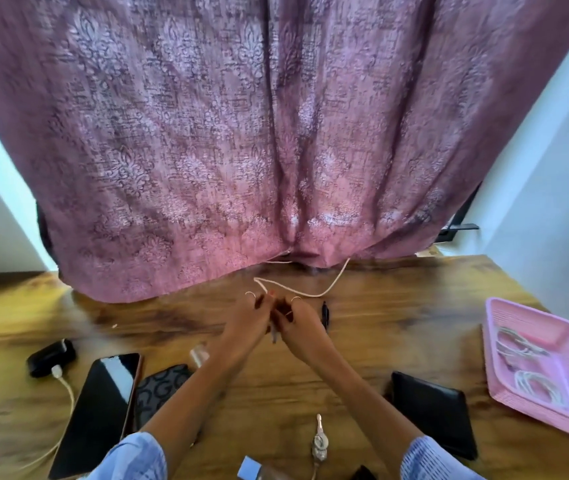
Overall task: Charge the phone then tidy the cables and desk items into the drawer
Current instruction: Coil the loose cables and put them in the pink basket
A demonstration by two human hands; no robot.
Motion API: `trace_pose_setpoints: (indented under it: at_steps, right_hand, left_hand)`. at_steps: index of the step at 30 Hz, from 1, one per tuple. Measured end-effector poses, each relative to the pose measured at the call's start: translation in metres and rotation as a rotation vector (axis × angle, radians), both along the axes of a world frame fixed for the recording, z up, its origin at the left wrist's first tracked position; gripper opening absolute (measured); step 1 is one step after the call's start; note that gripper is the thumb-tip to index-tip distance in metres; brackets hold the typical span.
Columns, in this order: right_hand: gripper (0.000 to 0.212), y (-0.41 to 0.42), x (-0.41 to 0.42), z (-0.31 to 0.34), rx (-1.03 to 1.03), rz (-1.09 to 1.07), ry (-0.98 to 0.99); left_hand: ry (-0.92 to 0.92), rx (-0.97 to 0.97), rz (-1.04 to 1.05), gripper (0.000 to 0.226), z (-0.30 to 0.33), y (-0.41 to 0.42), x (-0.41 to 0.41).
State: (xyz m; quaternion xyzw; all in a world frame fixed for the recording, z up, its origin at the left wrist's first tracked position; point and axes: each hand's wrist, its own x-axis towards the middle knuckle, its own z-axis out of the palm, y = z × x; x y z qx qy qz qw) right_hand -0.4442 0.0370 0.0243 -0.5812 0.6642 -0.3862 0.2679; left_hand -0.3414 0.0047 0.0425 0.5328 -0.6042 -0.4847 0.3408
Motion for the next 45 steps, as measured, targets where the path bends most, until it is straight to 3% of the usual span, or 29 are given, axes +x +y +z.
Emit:
trace_pose_setpoints:
  at_steps: [7, 10, 14, 17, 22, 25, 28, 32, 35, 40, 45]
  right_hand:
    - [0.009, 0.02, -0.031, 0.036, -0.219, -0.183, -0.051]
    - [0.024, 0.018, -0.052, 0.043, -0.251, -0.255, 0.057]
    - [0.04, 0.014, -0.06, 0.062, -0.349, -0.244, 0.13]
    - [0.063, 0.006, -0.054, 0.072, -0.438, -0.188, 0.118]
    - [0.05, -0.006, -0.034, 0.076, -0.507, -0.116, 0.135]
    - [0.031, -0.007, -0.023, 0.077, -0.63, -0.214, 0.151]
    - [0.013, -0.006, -0.017, 0.094, -0.807, -0.338, 0.012]
    - [0.035, -0.007, -0.009, 0.127, -0.862, -0.282, -0.053]
    - [0.039, -0.015, -0.001, 0.141, -0.76, -0.151, -0.05]
    - [0.015, -0.02, 0.001, 0.139, -0.746, -0.12, 0.052]
    - [0.014, -0.018, -0.008, 0.135, -0.736, -0.11, 0.138]
  left_hand:
    - [0.148, -0.282, -0.029, 0.025, 0.041, 0.004, -0.025]
    - [0.22, -0.322, -0.075, 0.026, 0.064, 0.006, -0.032]
    - [0.439, -0.198, -0.252, 0.029, 0.09, 0.012, -0.033]
    - [0.591, -0.059, -0.371, 0.031, 0.106, 0.017, -0.027]
    - [0.775, 0.014, -0.517, 0.028, 0.128, 0.031, -0.012]
    - [0.821, 0.02, -0.529, 0.029, 0.143, 0.029, -0.001]
    - [0.849, 0.014, -0.503, 0.027, 0.159, 0.024, 0.011]
    - [0.846, -0.006, -0.526, 0.026, 0.171, 0.021, 0.02]
    - [0.865, -0.009, -0.565, 0.024, 0.173, 0.023, 0.02]
    - [0.998, -0.054, -0.659, 0.026, 0.185, 0.025, 0.021]
    - [1.167, -0.133, -0.906, 0.025, 0.204, 0.026, 0.026]
